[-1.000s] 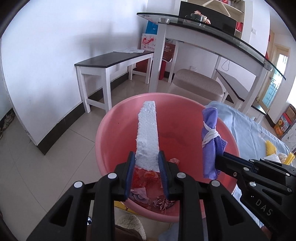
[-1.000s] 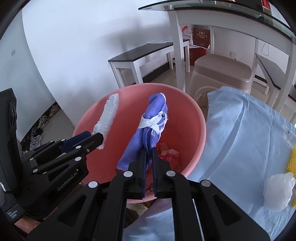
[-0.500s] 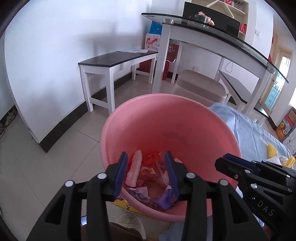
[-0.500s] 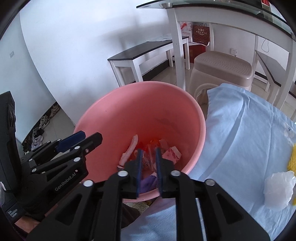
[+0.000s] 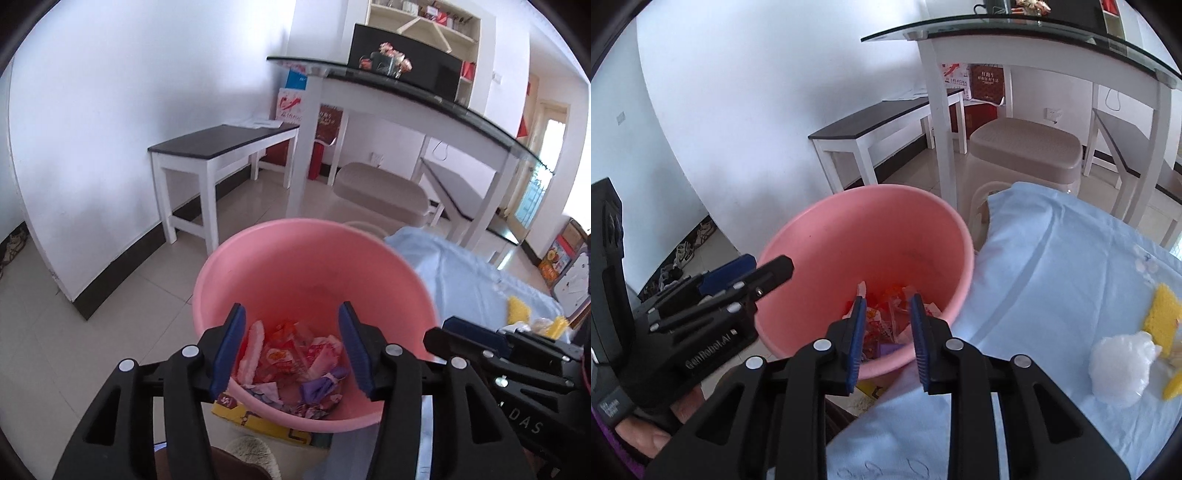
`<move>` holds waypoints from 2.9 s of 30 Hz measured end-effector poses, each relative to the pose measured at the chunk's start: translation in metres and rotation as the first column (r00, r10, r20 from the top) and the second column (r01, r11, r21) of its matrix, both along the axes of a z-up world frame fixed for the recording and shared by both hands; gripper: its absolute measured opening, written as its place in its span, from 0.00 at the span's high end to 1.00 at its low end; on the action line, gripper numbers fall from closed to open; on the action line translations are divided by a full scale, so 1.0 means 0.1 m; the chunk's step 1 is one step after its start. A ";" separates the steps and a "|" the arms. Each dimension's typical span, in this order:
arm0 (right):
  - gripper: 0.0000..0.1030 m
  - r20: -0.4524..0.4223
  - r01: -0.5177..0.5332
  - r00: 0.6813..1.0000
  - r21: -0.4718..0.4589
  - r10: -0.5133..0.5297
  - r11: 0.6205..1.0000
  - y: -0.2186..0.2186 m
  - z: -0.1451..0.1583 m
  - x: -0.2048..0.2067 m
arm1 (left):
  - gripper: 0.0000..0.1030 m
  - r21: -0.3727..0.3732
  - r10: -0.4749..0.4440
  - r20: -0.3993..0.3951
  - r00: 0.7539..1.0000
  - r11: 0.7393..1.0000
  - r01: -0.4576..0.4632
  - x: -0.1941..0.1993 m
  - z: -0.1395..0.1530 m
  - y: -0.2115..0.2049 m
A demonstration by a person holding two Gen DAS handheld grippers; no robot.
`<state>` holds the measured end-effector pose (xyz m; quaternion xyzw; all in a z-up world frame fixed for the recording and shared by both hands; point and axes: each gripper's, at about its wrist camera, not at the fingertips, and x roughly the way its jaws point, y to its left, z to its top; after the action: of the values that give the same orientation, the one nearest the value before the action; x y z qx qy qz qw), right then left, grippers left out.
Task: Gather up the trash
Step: 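Open both grippers to drop the foam strip and mask into the bucket, then move both open grippers back over the yellow nets and white plastic bag, then grasp the white plastic bag with the left gripper while the right grasps a yellow net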
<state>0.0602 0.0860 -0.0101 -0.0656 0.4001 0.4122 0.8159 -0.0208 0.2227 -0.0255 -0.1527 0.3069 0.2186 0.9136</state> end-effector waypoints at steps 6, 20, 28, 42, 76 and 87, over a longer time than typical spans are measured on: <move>0.76 0.014 0.046 0.999 -0.004 -0.046 0.999 -0.40 0.04 -0.11 | 0.49 -0.014 -0.061 0.041 0.997 0.998 0.062 -0.03 0.13 -0.19; 0.61 0.082 0.261 0.963 -0.036 -0.258 0.965 -1.68 0.07 -0.14 | 0.49 -0.018 -0.272 0.053 0.961 0.962 0.273 0.24 0.25 -1.01; 0.61 0.068 0.425 0.904 -0.034 -0.422 0.905 -2.43 -0.04 0.02 | 0.49 -0.048 -0.424 0.019 0.906 0.904 0.424 0.54 0.13 -1.53; 0.61 0.022 0.495 0.869 -0.003 -0.495 0.869 -2.88 -0.19 0.27 | 0.49 -0.072 -0.539 -0.099 0.836 0.842 0.534 1.36 -0.21 -2.18; 0.92 0.011 0.452 0.892 0.012 -0.452 0.892 -2.80 -0.30 0.73 | 0.82 -0.062 -0.515 -0.036 0.856 0.856 0.513 1.04 -0.13 -2.07; 0.91 0.096 0.446 0.887 0.073 -0.451 0.892 -2.75 0.14 0.19 | 0.82 -0.023 -0.521 0.023 0.853 0.853 0.522 0.74 0.09 -2.11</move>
<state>0.0792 -0.1895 0.0037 0.0258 0.3484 0.2179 0.9113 0.0533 0.0121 -0.0162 -0.0785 0.3325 -0.0426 0.9389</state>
